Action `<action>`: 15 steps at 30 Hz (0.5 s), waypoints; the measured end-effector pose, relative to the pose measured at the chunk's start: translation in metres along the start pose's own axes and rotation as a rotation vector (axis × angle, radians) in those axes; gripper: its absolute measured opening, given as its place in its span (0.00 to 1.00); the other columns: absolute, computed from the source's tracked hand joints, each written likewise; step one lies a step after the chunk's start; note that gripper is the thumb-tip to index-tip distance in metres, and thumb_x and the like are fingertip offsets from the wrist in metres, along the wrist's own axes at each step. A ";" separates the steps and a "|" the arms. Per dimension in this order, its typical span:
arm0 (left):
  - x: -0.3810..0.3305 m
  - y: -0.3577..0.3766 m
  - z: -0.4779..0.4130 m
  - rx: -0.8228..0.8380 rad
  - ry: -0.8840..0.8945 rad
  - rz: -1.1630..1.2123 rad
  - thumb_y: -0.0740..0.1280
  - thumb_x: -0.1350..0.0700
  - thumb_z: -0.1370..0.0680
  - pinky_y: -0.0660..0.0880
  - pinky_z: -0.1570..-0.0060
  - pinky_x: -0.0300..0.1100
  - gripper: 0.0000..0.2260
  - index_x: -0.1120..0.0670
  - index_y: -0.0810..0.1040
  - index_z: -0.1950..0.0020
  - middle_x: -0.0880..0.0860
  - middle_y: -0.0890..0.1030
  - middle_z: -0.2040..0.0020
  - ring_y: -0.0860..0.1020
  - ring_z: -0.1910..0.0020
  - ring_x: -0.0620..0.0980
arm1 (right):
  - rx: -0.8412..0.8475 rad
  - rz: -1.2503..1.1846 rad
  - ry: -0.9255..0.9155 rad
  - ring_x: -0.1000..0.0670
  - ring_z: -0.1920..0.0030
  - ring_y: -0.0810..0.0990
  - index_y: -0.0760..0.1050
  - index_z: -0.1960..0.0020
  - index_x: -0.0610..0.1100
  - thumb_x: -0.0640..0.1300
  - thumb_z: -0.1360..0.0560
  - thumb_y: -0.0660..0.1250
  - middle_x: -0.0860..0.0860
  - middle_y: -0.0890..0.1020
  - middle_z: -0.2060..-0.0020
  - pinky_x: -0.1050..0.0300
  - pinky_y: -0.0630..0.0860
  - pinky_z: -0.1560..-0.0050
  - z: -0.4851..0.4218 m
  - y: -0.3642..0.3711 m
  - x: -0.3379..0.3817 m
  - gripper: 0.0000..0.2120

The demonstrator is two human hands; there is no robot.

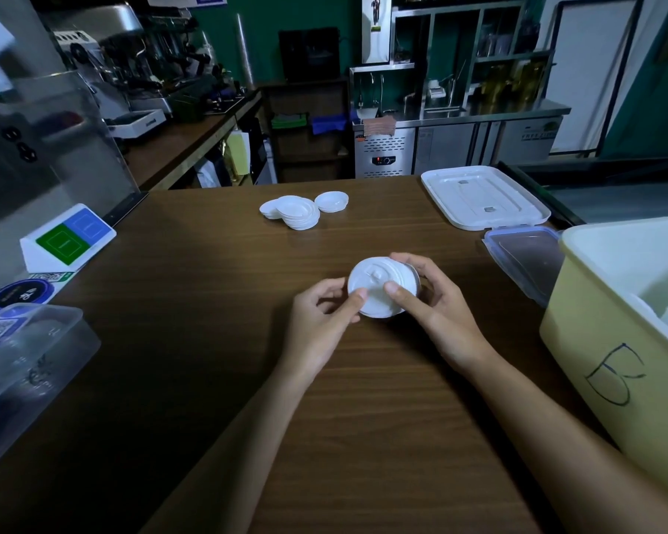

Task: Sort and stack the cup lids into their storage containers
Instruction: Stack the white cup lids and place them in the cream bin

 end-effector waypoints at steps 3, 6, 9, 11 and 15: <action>0.004 -0.004 -0.005 0.035 0.003 -0.081 0.79 0.48 0.27 0.82 0.41 0.49 0.19 0.53 0.83 0.38 0.48 0.86 0.44 0.85 0.43 0.46 | -0.012 -0.007 -0.014 0.51 0.36 0.82 0.80 0.34 0.49 0.45 0.25 0.79 0.51 0.83 0.37 0.55 0.78 0.35 0.000 0.000 0.000 0.21; 0.003 -0.006 -0.006 0.140 -0.043 -0.046 0.77 0.40 0.29 0.76 0.31 0.52 0.26 0.46 0.80 0.33 0.45 0.84 0.37 0.80 0.34 0.44 | 0.012 -0.064 0.003 0.53 0.38 0.83 0.80 0.34 0.46 0.43 0.25 0.78 0.51 0.85 0.39 0.59 0.78 0.40 0.002 0.001 0.003 0.20; -0.001 -0.006 -0.004 0.289 -0.095 0.053 0.75 0.46 0.22 0.76 0.30 0.53 0.24 0.50 0.77 0.29 0.49 0.84 0.35 0.81 0.33 0.48 | 0.048 -0.118 0.017 0.51 0.35 0.82 0.80 0.33 0.46 0.43 0.24 0.77 0.49 0.84 0.37 0.56 0.78 0.38 0.002 0.002 0.004 0.20; -0.004 -0.007 -0.002 0.314 -0.079 0.064 0.73 0.51 0.20 0.78 0.32 0.52 0.21 0.53 0.78 0.29 0.53 0.85 0.37 0.82 0.36 0.50 | 0.060 -0.149 0.030 0.45 0.32 0.81 0.80 0.33 0.47 0.44 0.23 0.74 0.47 0.84 0.35 0.48 0.77 0.33 0.000 0.002 0.001 0.19; -0.004 -0.006 -0.002 0.247 -0.050 0.004 0.76 0.41 0.26 0.77 0.32 0.55 0.26 0.52 0.80 0.32 0.51 0.86 0.39 0.84 0.39 0.49 | 0.064 -0.103 0.023 0.43 0.31 0.80 0.79 0.32 0.47 0.44 0.22 0.72 0.46 0.83 0.35 0.44 0.76 0.30 -0.001 0.002 0.001 0.19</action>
Point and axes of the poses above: each hand's wrist, its own z-axis away from the middle knuckle, its own y-axis out of the palm, x = y × z, the point moved 2 cm from there along -z, towards the middle knuckle
